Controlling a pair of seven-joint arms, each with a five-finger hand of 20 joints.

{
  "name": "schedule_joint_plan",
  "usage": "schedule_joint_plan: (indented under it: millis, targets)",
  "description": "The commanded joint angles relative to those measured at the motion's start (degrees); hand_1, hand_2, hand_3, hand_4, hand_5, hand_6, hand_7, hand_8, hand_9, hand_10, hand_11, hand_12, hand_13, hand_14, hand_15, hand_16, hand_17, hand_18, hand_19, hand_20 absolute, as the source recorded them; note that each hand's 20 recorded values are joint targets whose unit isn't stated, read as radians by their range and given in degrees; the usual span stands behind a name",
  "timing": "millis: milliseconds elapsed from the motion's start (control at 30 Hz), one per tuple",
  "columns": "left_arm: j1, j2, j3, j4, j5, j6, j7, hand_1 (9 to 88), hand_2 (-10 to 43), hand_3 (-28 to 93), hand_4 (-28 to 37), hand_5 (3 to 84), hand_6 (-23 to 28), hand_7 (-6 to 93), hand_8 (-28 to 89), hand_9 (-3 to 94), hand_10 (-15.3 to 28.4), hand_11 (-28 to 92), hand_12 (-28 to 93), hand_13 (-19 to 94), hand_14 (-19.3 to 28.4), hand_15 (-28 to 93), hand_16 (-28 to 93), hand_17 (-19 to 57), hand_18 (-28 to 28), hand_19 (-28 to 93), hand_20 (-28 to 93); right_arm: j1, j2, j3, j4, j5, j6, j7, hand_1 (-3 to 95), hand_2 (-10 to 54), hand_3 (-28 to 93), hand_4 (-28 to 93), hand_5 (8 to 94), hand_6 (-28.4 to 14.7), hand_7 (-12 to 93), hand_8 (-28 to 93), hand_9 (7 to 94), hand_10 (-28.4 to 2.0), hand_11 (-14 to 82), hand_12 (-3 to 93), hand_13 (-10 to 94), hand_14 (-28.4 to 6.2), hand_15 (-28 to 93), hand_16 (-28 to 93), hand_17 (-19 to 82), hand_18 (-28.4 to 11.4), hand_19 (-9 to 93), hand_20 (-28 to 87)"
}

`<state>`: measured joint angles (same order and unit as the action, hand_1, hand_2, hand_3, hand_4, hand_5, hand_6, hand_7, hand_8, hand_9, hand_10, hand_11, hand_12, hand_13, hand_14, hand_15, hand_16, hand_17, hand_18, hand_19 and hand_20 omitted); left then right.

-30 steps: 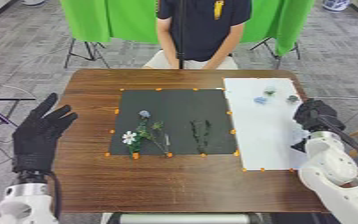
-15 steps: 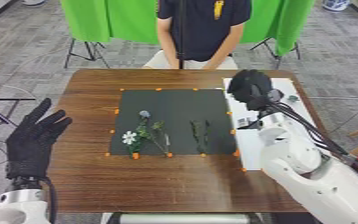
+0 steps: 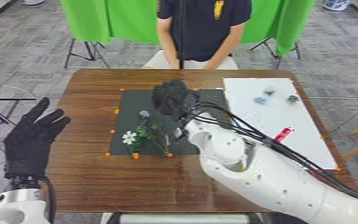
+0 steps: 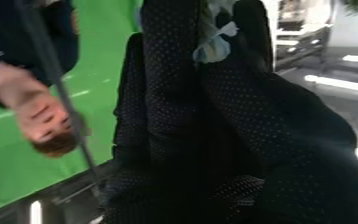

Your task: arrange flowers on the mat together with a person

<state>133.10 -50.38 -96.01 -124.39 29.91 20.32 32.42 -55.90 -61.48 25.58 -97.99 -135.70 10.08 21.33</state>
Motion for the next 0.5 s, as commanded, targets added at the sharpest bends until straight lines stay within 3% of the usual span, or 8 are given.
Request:
schedule_joint_plan:
  millis: [33, 167, 300, 500]
  targets:
    - [-0.9, -1.32, -0.08, 0.67, 1.45, -1.25, -2.51, 21.0, 5.0, 77, -28.3, 39.9, 6.5, 11.7, -9, 40.8, 19.0, 24, 11, 31, 27.8, 51, -7, -7.3, 25.2, 51, 23, 2.0, -3.2, -5.1, 2.6, -2.8, -1.6, 1.4, 64.5, -9.5, 68, -28, 83.1, 5.5, 26, 4, 85.6, -6.2, 7.9, 31.8, 81, 0.2, 35, 35, 32, -4.5, 82, 1]
    - [-1.6, -1.48, 0.21, 1.02, 1.97, -1.98, -3.61, 21.0, 5.0, 76, -28.3, 39.9, 6.5, 11.6, -9, 40.8, 19.0, 24, 11, 31, 27.7, 51, -8, -7.3, 25.2, 51, 23, 2.1, -4.7, -6.0, 4.2, -3.9, -1.6, 1.4, 63.7, -9.5, 69, -28, 82.6, 5.9, 27, 3, 85.3, -6.0, 8.0, 31.9, 79, 0.0, 38, 33, 32, -7.5, 75, 12]
    - [-2.6, -1.94, 0.47, 1.41, 2.56, -2.73, -4.62, 21.1, 5.1, 76, -28.3, 40.0, 6.6, 11.6, -9, 40.8, 19.1, 24, 11, 31, 27.7, 51, -7, -7.3, 25.3, 51, 23, 1.0, -6.1, -5.6, 5.0, -4.7, -2.9, 1.6, 63.6, -9.5, 69, -28, 82.1, 6.0, 27, 3, 84.8, -6.1, 7.9, 31.9, 78, -0.1, 38, 33, 32, -8.1, 72, 13]
    - [-3.0, -1.78, 0.71, 1.54, 2.51, -2.68, -4.34, 21.1, 5.1, 76, -28.3, 40.1, 6.6, 11.8, -9, 40.8, 19.1, 24, 11, 31, 27.7, 51, -8, -7.3, 25.3, 51, 23, -0.8, -6.9, -4.2, 5.2, -6.4, -5.6, -0.4, 61.5, -9.5, 69, -28, 78.8, 6.6, 25, 0, 82.3, -6.9, 7.4, 31.4, 75, -0.9, 39, 32, 30, -10.7, 68, 17]
